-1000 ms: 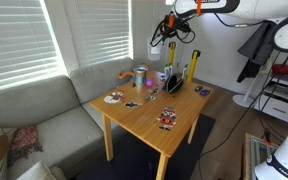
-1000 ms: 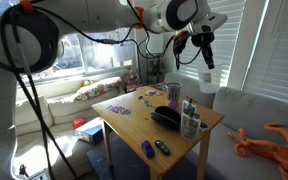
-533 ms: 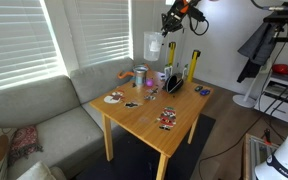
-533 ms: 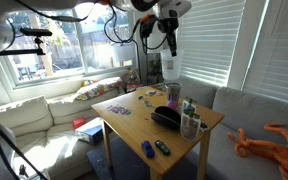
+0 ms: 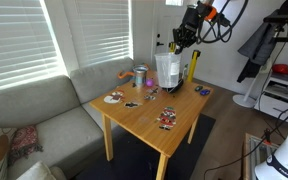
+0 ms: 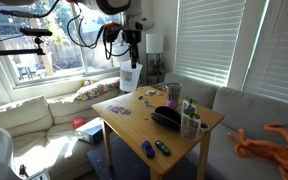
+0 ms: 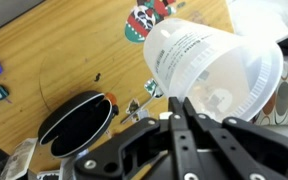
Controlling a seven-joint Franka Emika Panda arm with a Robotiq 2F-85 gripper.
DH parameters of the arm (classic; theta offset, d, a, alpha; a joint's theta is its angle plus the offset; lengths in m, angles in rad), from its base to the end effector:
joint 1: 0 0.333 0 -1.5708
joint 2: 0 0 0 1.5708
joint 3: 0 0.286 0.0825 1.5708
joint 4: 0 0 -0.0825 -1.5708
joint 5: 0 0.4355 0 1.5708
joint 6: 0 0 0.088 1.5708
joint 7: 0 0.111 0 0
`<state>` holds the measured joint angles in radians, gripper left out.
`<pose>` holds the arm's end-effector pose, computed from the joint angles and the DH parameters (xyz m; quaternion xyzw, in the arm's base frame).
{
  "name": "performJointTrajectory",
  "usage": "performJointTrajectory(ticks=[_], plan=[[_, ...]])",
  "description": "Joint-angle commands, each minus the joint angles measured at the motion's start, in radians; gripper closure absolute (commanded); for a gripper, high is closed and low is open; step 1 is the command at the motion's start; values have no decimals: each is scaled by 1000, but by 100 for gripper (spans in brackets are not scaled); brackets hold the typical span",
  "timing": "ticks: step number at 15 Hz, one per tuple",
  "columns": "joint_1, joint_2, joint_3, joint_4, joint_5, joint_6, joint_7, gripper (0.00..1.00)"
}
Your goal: Put the plastic cup on the left side of the table then put the squishy drinks in it
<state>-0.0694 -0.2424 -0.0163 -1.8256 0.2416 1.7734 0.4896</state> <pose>0.5551 -0.0267 0.6179 -0.9437 0.2926 -0.0679 0.1382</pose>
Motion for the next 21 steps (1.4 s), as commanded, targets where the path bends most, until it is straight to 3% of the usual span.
performJointTrajectory(ticks=[1, 3, 4, 10, 15, 21], plan=[[22, -76, 14, -148, 9, -14, -73, 99], [27, -80, 22, -189, 8, -5, -84, 99], [20, -35, 21, -121, 0, -13, -57, 96], [24, -52, 24, -174, 3, -3, -92, 99], [36, -103, 24, -284, -8, 119, -244, 99], [34, -123, 28, -375, -19, 263, -285, 99]])
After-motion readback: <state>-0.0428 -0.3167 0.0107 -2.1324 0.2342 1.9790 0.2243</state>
